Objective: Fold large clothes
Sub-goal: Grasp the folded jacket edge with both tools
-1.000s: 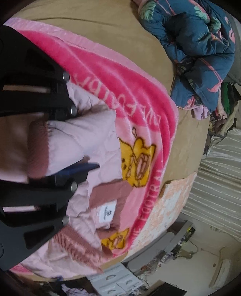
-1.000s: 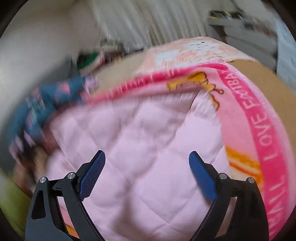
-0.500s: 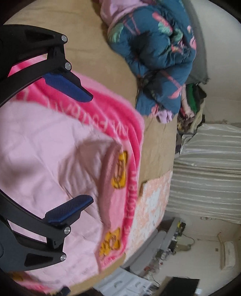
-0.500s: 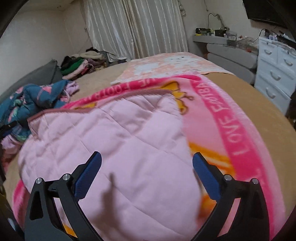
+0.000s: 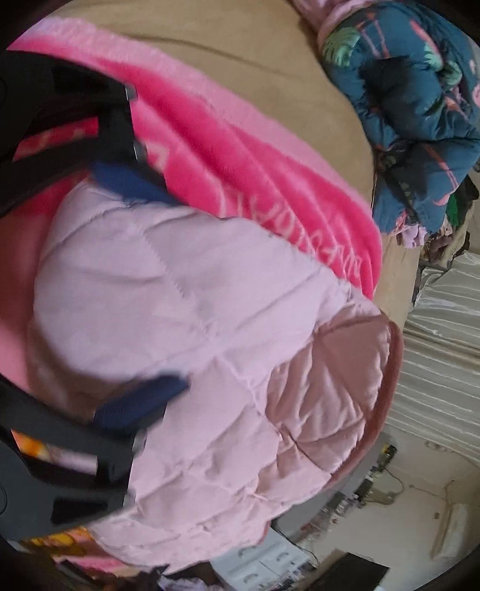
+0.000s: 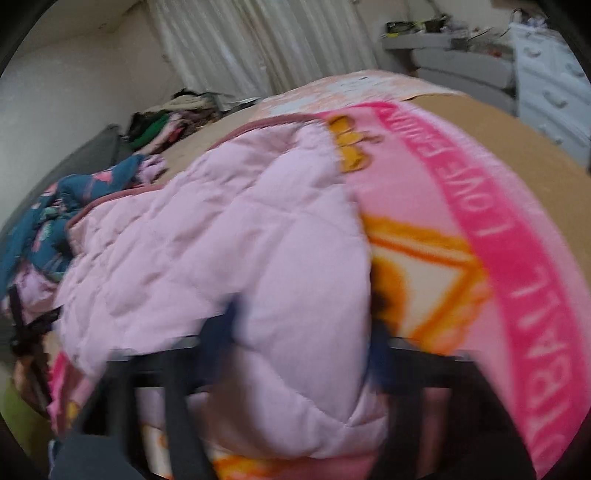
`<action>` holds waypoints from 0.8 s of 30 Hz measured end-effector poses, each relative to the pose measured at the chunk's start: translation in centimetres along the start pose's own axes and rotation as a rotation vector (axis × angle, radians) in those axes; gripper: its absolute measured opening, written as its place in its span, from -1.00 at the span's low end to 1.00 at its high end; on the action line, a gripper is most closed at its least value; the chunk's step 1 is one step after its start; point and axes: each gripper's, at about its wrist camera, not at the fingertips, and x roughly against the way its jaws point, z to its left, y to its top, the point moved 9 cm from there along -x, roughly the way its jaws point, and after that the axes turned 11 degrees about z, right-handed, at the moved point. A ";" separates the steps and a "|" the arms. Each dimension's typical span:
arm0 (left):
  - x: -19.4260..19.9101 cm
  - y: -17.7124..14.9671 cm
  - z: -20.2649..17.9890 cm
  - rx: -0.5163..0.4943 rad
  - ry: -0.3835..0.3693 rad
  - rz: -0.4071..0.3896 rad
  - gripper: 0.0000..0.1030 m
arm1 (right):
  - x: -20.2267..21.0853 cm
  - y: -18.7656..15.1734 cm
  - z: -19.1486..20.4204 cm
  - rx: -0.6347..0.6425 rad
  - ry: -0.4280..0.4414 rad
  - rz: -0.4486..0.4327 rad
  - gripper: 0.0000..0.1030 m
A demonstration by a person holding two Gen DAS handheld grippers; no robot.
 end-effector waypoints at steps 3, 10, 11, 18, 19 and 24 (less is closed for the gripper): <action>0.0 1.3 -0.6 0.000 0.018 -0.013 -0.48 | 0.7 2.5 1.1 0.002 0.010 -0.049 -0.62; -0.7 5.2 -1.1 0.017 0.090 -0.033 -0.57 | -1.5 8.5 1.6 -0.035 -0.081 -0.034 -0.66; -1.2 5.4 -1.0 0.015 0.102 -0.025 -0.56 | -2.4 8.6 1.1 -0.037 -0.102 -0.012 -0.66; -3.4 5.2 -0.2 0.033 0.109 0.003 -0.50 | -5.3 6.8 -0.6 -0.080 -0.118 0.039 -0.65; -3.3 5.2 -0.2 0.029 0.112 0.003 -0.48 | -5.4 6.7 -0.6 -0.079 -0.120 0.041 -0.63; -2.6 5.0 -0.1 0.025 0.148 0.003 -0.29 | -4.2 6.1 -1.1 -0.107 -0.136 0.051 -0.30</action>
